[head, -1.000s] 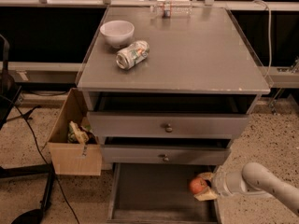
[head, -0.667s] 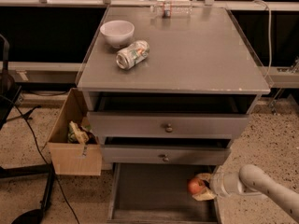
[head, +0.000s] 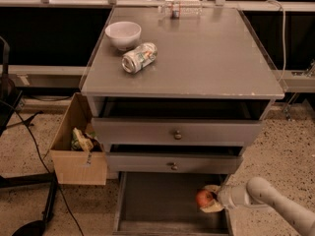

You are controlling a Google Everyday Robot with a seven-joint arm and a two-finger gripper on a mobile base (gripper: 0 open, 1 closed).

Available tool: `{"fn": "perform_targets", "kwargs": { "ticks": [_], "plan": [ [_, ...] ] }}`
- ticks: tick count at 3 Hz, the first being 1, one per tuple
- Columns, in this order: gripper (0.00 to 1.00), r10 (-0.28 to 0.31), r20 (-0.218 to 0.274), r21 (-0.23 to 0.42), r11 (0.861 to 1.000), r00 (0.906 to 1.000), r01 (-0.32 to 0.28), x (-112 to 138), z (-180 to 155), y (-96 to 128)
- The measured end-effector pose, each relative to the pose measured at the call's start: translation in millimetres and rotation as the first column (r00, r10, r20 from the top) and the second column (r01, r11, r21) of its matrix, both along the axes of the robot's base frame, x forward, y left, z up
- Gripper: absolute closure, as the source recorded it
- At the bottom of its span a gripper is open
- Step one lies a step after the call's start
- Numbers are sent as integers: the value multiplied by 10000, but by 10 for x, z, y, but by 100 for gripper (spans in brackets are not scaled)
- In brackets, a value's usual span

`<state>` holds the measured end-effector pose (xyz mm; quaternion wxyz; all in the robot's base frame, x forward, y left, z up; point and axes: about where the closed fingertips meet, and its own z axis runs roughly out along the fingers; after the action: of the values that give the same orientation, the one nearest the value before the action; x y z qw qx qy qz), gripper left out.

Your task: Place apple into bottom drawer

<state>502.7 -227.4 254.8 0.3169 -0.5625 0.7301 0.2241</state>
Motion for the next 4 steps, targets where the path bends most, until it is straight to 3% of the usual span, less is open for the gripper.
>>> {"fn": "perform_targets", "kwargs": {
  "ticks": [4],
  "plan": [
    [100,923,212,-258,9954,9955,-918,252,-828,234]
  ]
}}
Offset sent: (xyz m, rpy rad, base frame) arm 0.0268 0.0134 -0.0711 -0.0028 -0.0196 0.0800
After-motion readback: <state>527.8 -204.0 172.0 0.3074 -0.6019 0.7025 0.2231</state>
